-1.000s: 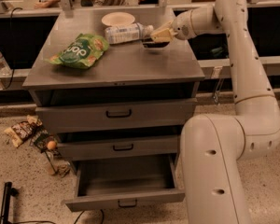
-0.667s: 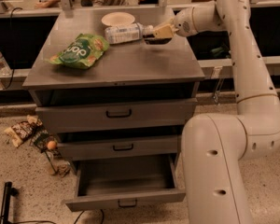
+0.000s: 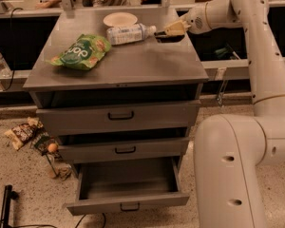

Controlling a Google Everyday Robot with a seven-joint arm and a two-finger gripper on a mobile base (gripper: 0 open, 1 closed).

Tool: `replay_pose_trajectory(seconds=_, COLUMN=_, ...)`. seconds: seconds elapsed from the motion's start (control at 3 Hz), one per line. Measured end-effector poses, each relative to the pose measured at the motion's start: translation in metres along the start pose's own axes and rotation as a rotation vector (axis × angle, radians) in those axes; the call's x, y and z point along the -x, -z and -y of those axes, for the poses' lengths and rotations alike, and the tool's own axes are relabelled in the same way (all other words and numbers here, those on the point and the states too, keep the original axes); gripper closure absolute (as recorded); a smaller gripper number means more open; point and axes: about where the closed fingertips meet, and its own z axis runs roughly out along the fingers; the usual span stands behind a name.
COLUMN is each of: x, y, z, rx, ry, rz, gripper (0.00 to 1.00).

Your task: Place rxbar chocolate into bottom drawer

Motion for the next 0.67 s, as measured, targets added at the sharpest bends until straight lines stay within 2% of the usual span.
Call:
replay_pose_trajectory(seconds=0.33, x=-0.007, y=0.01, z=-0.003, rx=-0.008, ry=0.016, rz=-0.029, gripper=1.0)
replay_pose_trajectory(seconds=0.67, x=0.01, y=0.046, z=-0.004, rx=-0.089, ry=0.092, rz=-0.005, gripper=1.0)
